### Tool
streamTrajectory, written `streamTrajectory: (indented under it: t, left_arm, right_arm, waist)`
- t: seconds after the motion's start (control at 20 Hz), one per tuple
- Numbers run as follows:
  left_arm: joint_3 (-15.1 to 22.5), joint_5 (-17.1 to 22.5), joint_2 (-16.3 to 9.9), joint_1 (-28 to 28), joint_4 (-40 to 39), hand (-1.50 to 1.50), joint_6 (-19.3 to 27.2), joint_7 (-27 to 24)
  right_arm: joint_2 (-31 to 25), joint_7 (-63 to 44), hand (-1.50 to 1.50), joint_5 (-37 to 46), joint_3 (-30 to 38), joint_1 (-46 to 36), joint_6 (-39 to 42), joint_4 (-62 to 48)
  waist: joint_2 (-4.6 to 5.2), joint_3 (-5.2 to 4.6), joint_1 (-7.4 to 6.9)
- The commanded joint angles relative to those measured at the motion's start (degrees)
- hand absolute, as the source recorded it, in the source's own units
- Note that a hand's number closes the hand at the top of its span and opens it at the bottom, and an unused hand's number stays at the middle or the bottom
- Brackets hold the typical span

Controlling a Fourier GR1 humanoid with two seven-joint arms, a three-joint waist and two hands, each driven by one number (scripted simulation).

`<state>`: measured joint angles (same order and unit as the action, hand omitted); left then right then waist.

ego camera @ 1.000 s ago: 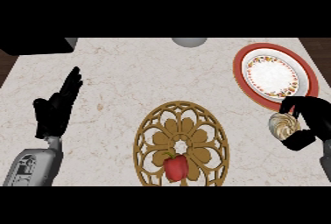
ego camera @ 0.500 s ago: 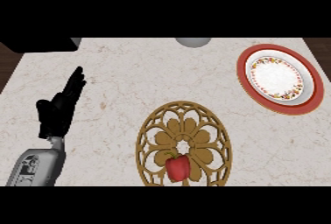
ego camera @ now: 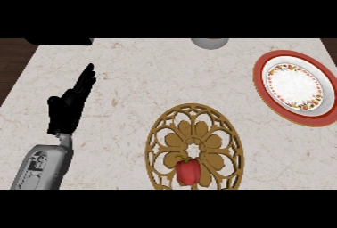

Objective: Pick the cupcake from the placemat and place it in the plate

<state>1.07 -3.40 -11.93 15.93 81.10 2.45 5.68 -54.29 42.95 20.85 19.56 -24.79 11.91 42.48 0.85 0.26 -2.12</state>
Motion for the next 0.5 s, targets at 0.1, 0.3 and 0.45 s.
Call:
streamTrajectory:
  t: [0.1, 0.3, 0.45]
  left_arm:
    - [0.7, -1.7, 1.2, 0.7, -2.7, 0.0, 0.7, -2.5]
    - [-0.1, -1.2, 0.5, -0.1, -2.2, 0.0, -0.3, -2.5]
    - [1.5, -2.4, 3.4, 3.6, -2.4, 0.0, 2.0, 1.7]
  right_arm:
    - [4.9, 0.5, 1.5, 5.5, -5.5, -12.8, -1.1, -12.0]
    - [7.8, 4.8, 1.5, 8.0, -7.3, -16.3, -1.6, -17.9]
    - [13.9, -1.2, 1.5, 11.9, -10.6, -20.0, -7.1, -18.2]
  waist:
    - [0.08, -0.12, -0.92]
    - [-0.07, -0.13, -0.28]
    - [0.1, -0.13, -0.34]
